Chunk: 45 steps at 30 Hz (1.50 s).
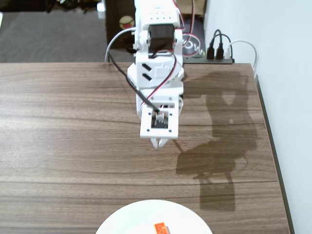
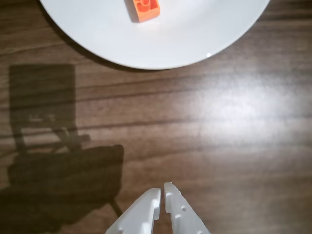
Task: Grasp a lego block and put it on the plate.
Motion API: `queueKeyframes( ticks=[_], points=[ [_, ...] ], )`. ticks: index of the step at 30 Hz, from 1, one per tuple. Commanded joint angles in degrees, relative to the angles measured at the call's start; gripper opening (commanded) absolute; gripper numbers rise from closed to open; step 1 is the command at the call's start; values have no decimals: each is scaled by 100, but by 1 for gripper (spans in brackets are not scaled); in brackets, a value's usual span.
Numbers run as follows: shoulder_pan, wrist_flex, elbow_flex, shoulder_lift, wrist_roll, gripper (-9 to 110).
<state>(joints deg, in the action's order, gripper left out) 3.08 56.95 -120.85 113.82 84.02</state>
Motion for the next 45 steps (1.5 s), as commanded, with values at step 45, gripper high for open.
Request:
queueKeyframes(
  ticks=[45],
  points=[
    [-132, 1336, -4632, 7251, -7321, 1]
  ],
)
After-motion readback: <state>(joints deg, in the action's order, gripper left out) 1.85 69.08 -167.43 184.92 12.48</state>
